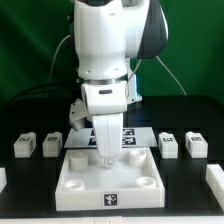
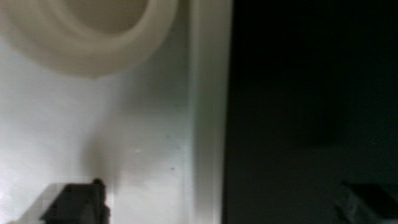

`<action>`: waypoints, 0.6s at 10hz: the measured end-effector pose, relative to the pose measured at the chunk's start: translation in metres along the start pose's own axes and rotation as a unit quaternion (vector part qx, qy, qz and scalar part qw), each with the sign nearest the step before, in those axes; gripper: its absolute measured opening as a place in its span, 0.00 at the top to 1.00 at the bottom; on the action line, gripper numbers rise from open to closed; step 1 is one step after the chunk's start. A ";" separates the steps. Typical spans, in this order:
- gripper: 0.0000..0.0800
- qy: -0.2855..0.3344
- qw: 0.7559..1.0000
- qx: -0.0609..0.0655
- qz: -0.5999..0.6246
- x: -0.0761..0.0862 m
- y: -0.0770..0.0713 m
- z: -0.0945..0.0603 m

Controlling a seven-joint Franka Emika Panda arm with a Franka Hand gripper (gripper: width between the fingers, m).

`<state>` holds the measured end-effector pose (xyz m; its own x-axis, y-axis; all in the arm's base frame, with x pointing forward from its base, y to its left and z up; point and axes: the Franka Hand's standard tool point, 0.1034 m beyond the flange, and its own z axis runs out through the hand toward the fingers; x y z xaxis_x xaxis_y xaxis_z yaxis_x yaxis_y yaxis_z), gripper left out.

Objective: Assemble one leg

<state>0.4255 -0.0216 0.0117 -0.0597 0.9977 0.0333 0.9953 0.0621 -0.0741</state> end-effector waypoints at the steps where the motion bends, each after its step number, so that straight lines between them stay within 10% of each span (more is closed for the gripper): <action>1: 0.34 0.000 1.000 0.001 0.000 0.000 0.000 0.001; 2: 0.34 0.000 1.000 0.001 0.000 0.000 -0.001 0.001; 4: 0.73 0.000 1.000 0.001 0.000 0.000 -0.001 0.001; 6: 0.92 0.000 1.000 -0.002 0.001 -0.001 0.001 0.000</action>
Offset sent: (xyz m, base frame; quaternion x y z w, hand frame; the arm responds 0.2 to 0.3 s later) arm 0.0000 0.0000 0.0000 0.0000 0.0000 0.0000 1.0000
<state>0.4263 -0.0222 0.0116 -0.0583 0.9978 0.0329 0.9957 0.0605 -0.0701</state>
